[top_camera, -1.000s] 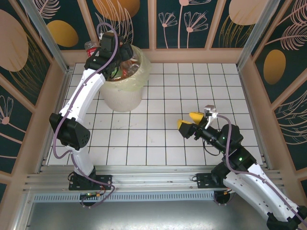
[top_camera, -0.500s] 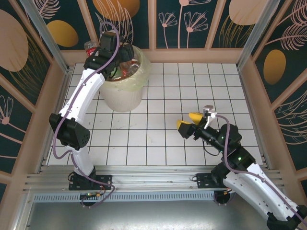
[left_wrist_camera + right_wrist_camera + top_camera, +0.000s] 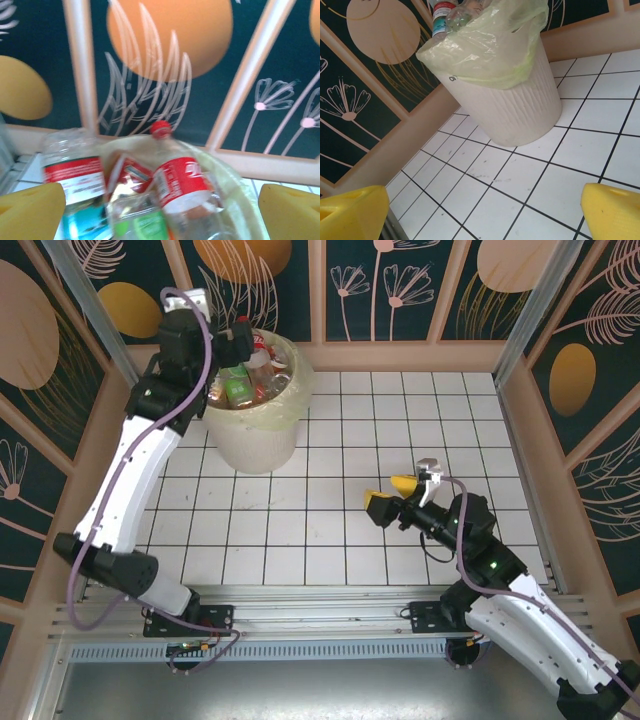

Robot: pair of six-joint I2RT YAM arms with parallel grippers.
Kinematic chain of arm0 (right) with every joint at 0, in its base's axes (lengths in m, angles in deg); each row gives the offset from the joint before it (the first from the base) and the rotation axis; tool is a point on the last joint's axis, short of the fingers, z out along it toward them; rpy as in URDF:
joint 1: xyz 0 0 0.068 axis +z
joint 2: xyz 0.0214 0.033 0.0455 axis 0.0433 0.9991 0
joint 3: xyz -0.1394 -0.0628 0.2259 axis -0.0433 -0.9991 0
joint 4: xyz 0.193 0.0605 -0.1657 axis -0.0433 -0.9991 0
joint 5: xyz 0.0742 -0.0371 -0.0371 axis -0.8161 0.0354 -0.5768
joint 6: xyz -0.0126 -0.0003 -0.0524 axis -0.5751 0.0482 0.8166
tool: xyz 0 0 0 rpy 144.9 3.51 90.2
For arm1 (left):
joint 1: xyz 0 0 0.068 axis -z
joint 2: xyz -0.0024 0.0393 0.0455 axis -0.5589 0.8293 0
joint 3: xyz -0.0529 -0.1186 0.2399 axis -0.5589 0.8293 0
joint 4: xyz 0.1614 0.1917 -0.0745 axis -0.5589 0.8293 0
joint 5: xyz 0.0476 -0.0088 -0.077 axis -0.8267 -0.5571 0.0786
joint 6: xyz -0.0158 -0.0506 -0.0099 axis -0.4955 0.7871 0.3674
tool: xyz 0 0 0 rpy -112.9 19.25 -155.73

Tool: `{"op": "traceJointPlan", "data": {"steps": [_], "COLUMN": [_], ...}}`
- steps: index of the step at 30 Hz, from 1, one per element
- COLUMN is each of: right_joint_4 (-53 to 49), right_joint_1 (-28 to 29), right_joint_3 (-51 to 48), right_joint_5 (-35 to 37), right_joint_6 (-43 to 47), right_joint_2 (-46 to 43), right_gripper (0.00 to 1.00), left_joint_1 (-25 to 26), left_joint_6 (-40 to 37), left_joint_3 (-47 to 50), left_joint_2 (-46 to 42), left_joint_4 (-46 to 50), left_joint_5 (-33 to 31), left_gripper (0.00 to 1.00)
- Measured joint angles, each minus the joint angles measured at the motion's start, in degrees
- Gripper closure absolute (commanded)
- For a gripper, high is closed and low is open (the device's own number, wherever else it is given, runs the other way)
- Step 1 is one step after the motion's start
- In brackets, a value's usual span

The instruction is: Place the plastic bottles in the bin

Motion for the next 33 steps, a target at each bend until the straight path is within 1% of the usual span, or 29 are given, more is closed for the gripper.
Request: {"op": "traceJointPlan", "data": {"steps": [5, 10, 14, 18, 21, 26, 33], "right_joint_4": [0.00, 0.02, 0.02, 0.37, 0.39, 0.39, 0.44], "right_joint_1": [0.00, 0.00, 0.00, 0.00, 0.00, 0.00, 0.00], "right_joint_3": [0.04, 0.31, 0.66, 0.81, 0.81, 0.81, 0.81], "right_joint_5": [-0.04, -0.22, -0.26, -0.28, -0.28, -0.28, -0.28], "right_joint_6": [0.22, 0.39, 0.39, 0.39, 0.37, 0.37, 0.35], "right_joint_2": [1.36, 3.39, 4.13, 4.15, 4.15, 4.37, 4.63], "right_gripper": [0.01, 0.01, 0.01, 0.01, 0.01, 0.01, 0.01], "left_joint_1": [0.00, -0.20, -0.20, -0.20, -0.20, -0.20, -0.20], "left_joint_6": [1.77, 5.97, 9.51, 12.37, 13.86, 15.76, 18.03], "left_joint_3": [12.68, 20.59, 24.46, 24.96, 26.82, 28.89, 29.59], "left_joint_2": [-8.07, -11.87, -13.66, -13.51, -13.55, -13.55, -12.17], "left_joint_4": [-0.02, 1.31, 3.32, 6.14, 6.19, 5.95, 2.38], "left_joint_5": [-5.51, -5.31, -1.38, 4.48, 7.87, 11.58, 16.24], "left_gripper": [0.01, 0.01, 0.01, 0.01, 0.01, 0.01, 0.01]}}
